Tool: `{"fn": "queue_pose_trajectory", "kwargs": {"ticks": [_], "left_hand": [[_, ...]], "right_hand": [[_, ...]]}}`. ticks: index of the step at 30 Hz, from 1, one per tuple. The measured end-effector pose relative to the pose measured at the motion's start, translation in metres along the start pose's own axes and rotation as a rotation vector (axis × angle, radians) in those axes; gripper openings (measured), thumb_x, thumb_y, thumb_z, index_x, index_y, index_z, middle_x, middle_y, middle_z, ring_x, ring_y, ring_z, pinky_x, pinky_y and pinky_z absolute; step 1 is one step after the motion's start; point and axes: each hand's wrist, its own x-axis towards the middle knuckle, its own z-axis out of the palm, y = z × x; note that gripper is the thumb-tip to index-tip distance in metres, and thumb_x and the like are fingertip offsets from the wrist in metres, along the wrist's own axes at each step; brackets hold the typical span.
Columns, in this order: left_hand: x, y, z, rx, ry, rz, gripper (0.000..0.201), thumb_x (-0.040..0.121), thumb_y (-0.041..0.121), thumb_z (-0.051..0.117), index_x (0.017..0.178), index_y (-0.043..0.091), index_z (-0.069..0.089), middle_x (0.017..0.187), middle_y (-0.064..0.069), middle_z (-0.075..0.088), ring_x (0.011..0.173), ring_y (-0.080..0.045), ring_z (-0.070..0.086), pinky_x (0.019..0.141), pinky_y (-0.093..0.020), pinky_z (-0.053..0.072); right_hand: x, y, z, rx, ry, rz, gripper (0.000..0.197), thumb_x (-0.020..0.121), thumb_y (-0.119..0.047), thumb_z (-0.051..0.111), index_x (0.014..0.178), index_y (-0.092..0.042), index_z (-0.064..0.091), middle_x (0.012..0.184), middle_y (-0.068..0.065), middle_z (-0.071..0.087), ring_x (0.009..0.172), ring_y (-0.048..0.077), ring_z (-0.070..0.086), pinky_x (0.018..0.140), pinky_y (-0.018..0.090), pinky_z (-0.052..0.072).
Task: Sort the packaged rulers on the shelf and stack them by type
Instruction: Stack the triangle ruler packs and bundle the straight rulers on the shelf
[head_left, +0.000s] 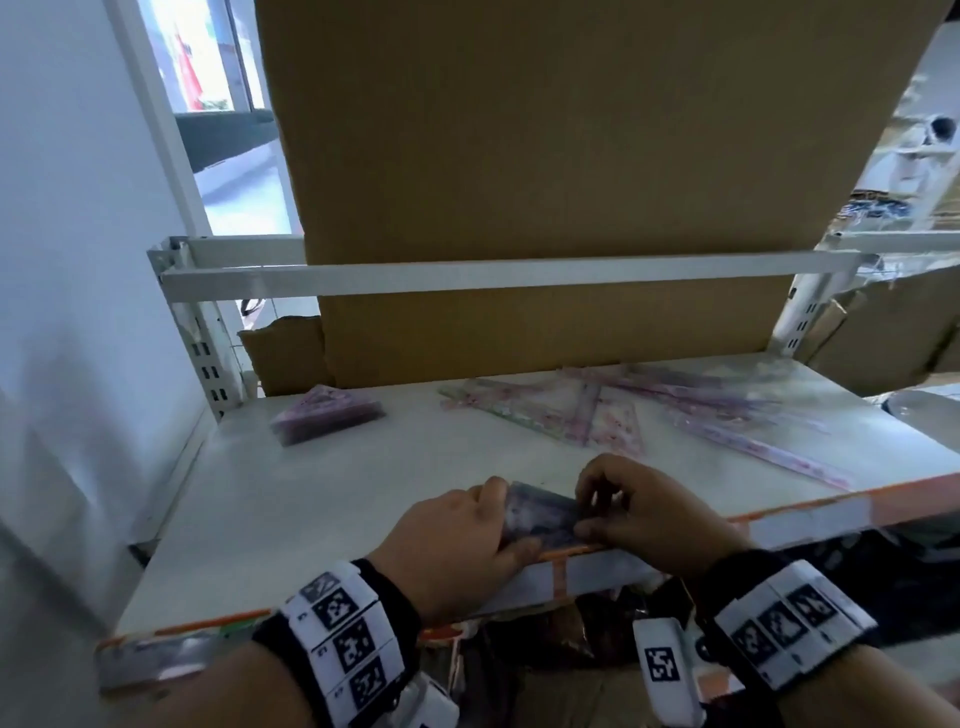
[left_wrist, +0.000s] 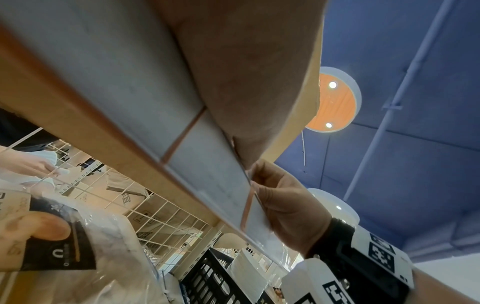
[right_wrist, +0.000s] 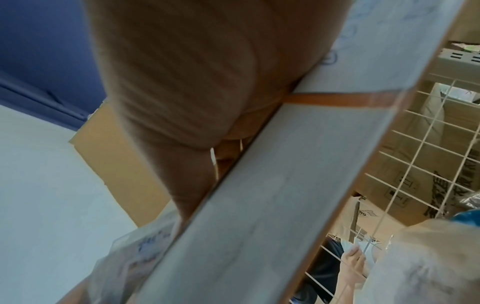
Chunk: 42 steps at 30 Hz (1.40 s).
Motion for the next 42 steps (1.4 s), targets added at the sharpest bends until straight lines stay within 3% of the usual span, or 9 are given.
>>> {"fn": "queue_pose_trajectory", "kwargs": {"ticks": [4, 10, 17, 20, 23, 26, 32, 35, 42], "left_hand": [[0.005, 0.007, -0.002, 0.02, -0.005, -0.016, 0.059, 0.093, 0.067, 0.032, 0.125, 0.019, 0.035, 0.118, -0.007, 0.059, 0.098, -0.027, 0.058, 0.069, -0.032, 0.037], [0.017, 0.023, -0.006, 0.144, -0.07, -0.036, 0.055, 0.096, 0.061, 0.03, 0.12, 0.012, 0.037, 0.109, -0.011, 0.061, 0.087, -0.029, 0.06, 0.066, -0.035, 0.043], [0.023, 0.032, -0.017, 0.181, -0.196, -0.021, 0.048, 0.101, 0.053, 0.029, 0.127, 0.013, 0.037, 0.116, -0.01, 0.059, 0.096, -0.03, 0.058, 0.079, -0.04, 0.047], [0.023, 0.035, -0.016, 0.088, -0.167, -0.043, 0.043, 0.101, 0.054, 0.031, 0.128, 0.023, 0.044, 0.122, -0.001, 0.056, 0.105, -0.023, 0.055, 0.09, -0.039, 0.044], [0.026, 0.033, -0.016, 0.014, -0.101, -0.121, 0.035, 0.1, 0.051, 0.036, 0.122, 0.026, 0.048, 0.122, 0.006, 0.055, 0.108, -0.013, 0.052, 0.091, -0.029, 0.039], [0.027, 0.033, -0.015, -0.007, -0.037, -0.157, 0.02, 0.098, 0.044, 0.041, 0.107, 0.027, 0.046, 0.11, 0.007, 0.057, 0.099, -0.012, 0.052, 0.08, -0.026, 0.035], [0.024, 0.029, -0.009, -0.031, -0.028, -0.163, 0.02, 0.09, 0.05, 0.035, 0.085, 0.031, 0.036, 0.086, 0.007, 0.052, 0.08, -0.017, 0.049, 0.072, -0.035, 0.038], [0.023, 0.027, -0.006, -0.016, -0.025, -0.166, 0.023, 0.088, 0.054, 0.032, 0.086, 0.032, 0.038, 0.087, 0.008, 0.053, 0.083, -0.016, 0.051, 0.076, -0.036, 0.041], [0.025, 0.028, -0.006, -0.013, -0.049, -0.175, 0.024, 0.092, 0.051, 0.035, 0.085, 0.029, 0.038, 0.085, 0.006, 0.052, 0.081, -0.017, 0.05, 0.076, -0.036, 0.04]], "right_hand": [[0.005, -0.008, 0.002, -0.213, -0.131, -0.036, 0.038, 0.087, -0.046, 0.061, 0.123, -0.038, 0.053, 0.102, -0.013, 0.058, 0.092, 0.008, 0.054, 0.082, 0.029, 0.047], [0.006, -0.006, 0.017, -0.445, -0.208, -0.096, 0.057, 0.092, -0.067, 0.024, 0.128, -0.027, 0.045, 0.121, -0.005, 0.052, 0.108, 0.016, 0.046, 0.094, 0.031, 0.035], [0.018, 0.0, -0.007, -0.331, -0.329, -0.154, 0.05, 0.091, -0.069, 0.029, 0.101, -0.026, 0.053, 0.096, -0.003, 0.055, 0.088, 0.019, 0.051, 0.076, 0.038, 0.043], [0.036, 0.016, -0.031, -0.155, -0.124, -0.028, 0.051, 0.088, -0.071, 0.027, 0.087, -0.029, 0.055, 0.081, -0.006, 0.057, 0.073, 0.01, 0.054, 0.065, 0.034, 0.045], [0.061, 0.047, -0.053, -0.251, 0.021, 0.22, 0.032, 0.092, -0.059, 0.043, 0.109, -0.036, 0.056, 0.107, -0.005, 0.064, 0.093, 0.013, 0.06, 0.075, 0.032, 0.049], [0.072, 0.068, -0.053, -0.41, -0.138, 0.392, 0.059, 0.09, -0.058, 0.045, 0.143, -0.031, 0.04, 0.141, 0.014, 0.045, 0.125, 0.034, 0.048, 0.097, 0.042, 0.042], [0.059, 0.068, -0.036, -0.492, -0.102, 0.335, 0.04, 0.101, -0.043, 0.035, 0.13, -0.02, 0.049, 0.128, 0.011, 0.047, 0.112, 0.035, 0.048, 0.09, 0.043, 0.045], [0.054, 0.066, -0.039, -0.34, 0.052, 0.398, 0.034, 0.097, -0.04, 0.046, 0.124, -0.02, 0.053, 0.123, 0.012, 0.052, 0.108, 0.032, 0.054, 0.09, 0.043, 0.049], [0.049, 0.073, -0.047, -0.288, 0.009, 0.483, 0.038, 0.099, -0.03, 0.051, 0.129, -0.009, 0.042, 0.124, 0.014, 0.058, 0.108, 0.026, 0.061, 0.08, 0.029, 0.05]]}}
